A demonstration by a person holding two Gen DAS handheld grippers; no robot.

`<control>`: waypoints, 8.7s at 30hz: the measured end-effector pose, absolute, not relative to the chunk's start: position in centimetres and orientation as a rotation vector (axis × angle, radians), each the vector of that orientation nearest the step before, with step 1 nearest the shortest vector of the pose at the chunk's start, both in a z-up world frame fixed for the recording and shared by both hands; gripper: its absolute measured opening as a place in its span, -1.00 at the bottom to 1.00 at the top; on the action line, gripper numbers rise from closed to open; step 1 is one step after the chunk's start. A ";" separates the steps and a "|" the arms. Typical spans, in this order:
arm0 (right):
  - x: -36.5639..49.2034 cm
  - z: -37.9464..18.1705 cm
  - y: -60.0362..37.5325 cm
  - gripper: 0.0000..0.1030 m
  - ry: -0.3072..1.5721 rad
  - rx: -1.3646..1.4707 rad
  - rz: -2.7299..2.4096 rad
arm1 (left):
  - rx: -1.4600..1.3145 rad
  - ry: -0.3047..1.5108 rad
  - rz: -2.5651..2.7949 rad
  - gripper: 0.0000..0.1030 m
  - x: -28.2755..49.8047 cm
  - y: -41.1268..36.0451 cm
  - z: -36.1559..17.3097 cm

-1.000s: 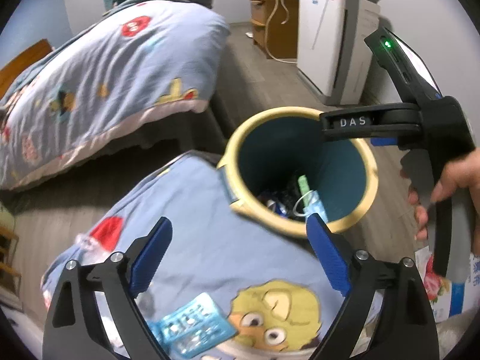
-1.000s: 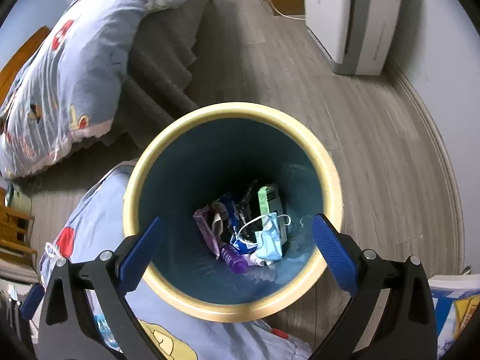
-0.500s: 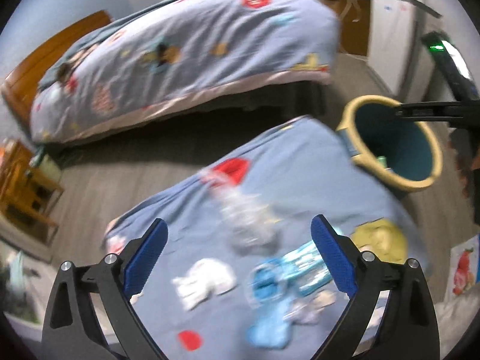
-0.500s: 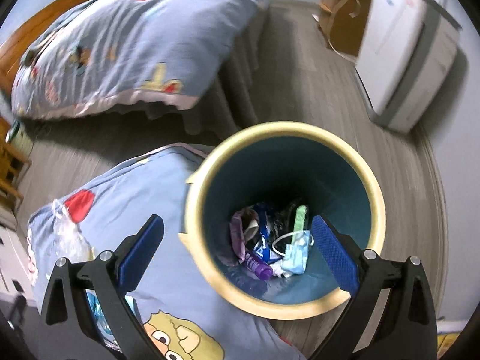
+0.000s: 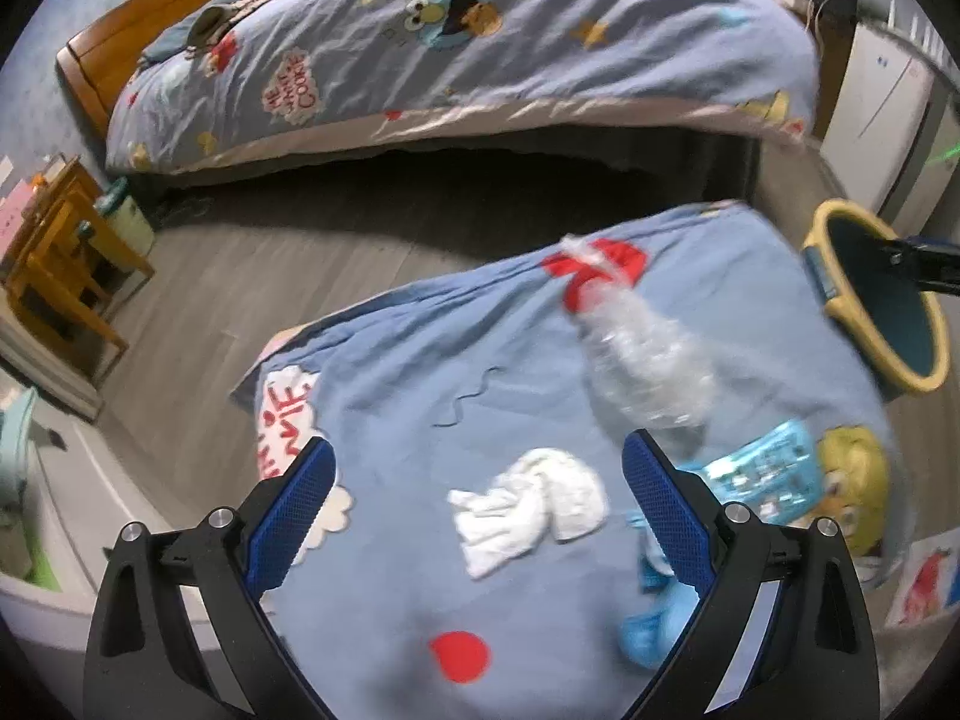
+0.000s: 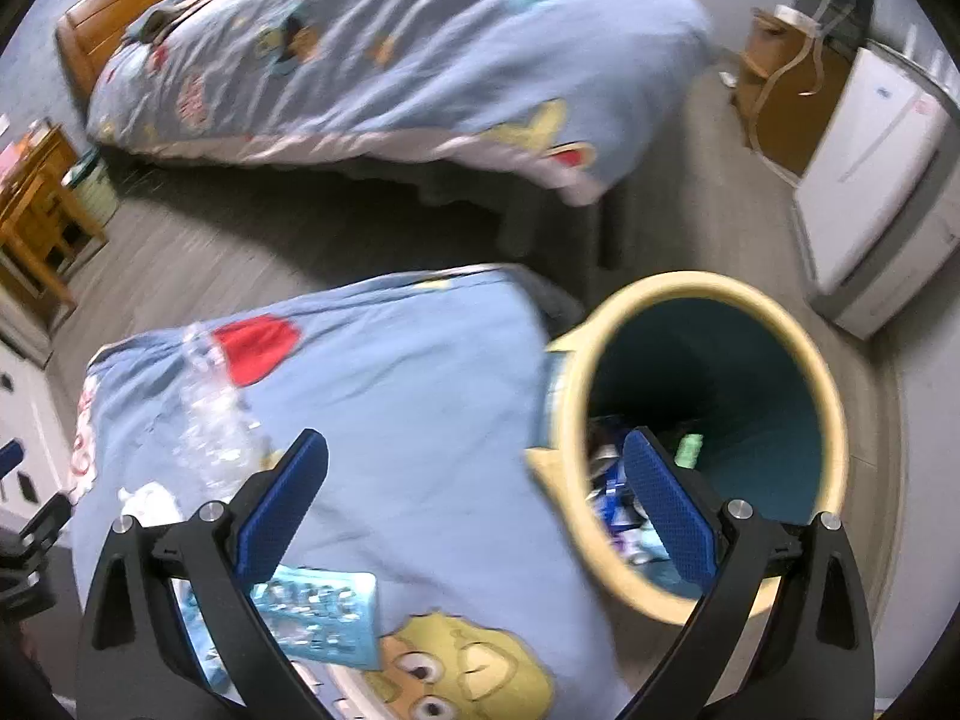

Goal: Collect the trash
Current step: 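Move both open tools back over the cushion, then grasp the clear plastic bag with right tool while left tool grasps white tissue, then carry the bag and tissue over the bin and open both tools, then move both open tools back over the cushion, then grasp the white foil medicine packet with right tool while left tool grasps blue mask, then carry the packet and mask over the bin and open both tools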

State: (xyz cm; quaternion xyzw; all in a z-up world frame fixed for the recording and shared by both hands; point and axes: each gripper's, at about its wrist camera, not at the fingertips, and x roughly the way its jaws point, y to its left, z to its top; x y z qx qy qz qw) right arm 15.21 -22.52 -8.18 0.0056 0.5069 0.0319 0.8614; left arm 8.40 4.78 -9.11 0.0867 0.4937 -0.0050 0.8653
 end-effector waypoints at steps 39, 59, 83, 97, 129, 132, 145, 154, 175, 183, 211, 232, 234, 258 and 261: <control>16.4 -15.5 -10.9 -0.73 1.238 0.028 0.433 | 0.207 1.263 -0.157 -0.18 9.0 4.7 -16.8; 15.5 -11.5 -13.6 -0.76 1.141 0.054 0.415 | 0.191 1.120 -0.160 -0.90 9.5 2.3 -12.8; 11.8 -4.8 -31.2 -0.76 0.966 0.233 0.166 | 0.198 0.894 -0.348 -0.90 8.4 -10.8 -5.1; 10.0 -8.9 -44.1 -0.76 1.036 0.315 -0.108 | 0.227 0.920 -0.506 -0.89 10.2 -23.7 -8.1; 10.9 -7.1 -41.6 0.88 0.998 0.234 -0.127 | 0.254 0.877 -0.388 0.75 8.3 -18.3 -5.7; 10.3 -5.9 -39.4 0.88 0.986 0.223 -0.081 | 0.238 0.876 -0.329 0.77 7.2 -15.1 -4.8; 6.8 -2.4 -29.0 0.88 0.976 0.164 0.047 | 0.107 0.854 -0.130 0.82 1.1 -2.0 -2.0; 3.4 -4.4 -21.1 0.88 0.986 0.017 0.104 | 0.079 0.920 -0.067 0.82 -1.1 3.4 -5.5; 0.6 -17.4 -8.8 -0.16 1.249 -0.208 0.330 | 0.048 0.938 -0.035 0.82 -0.5 8.0 -6.7; 0.8 -16.6 -9.8 -0.60 1.259 -0.158 0.359 | 0.079 0.961 -0.061 0.82 -0.1 6.7 -7.5; 5.4 -5.9 -23.1 -0.60 1.088 0.064 0.266 | 0.214 1.153 -0.361 -0.93 0.6 -3.3 -13.9; 7.3 -4.8 -40.3 -0.60 0.991 0.329 0.008 | 0.221 0.892 -0.537 -0.93 3.5 -17.4 -4.2; 7.3 -5.4 -41.6 -0.60 0.998 0.341 -0.012 | 0.224 0.896 -0.548 -0.93 4.4 -19.4 -4.7; 8.9 -7.3 -46.2 -0.24 0.956 0.483 -0.065 | 0.300 0.907 -0.548 -0.72 10.8 -29.2 -9.7; 9.0 -7.2 -46.2 -0.14 0.953 0.480 -0.068 | 0.288 0.909 -0.542 -0.47 10.7 -28.7 -9.7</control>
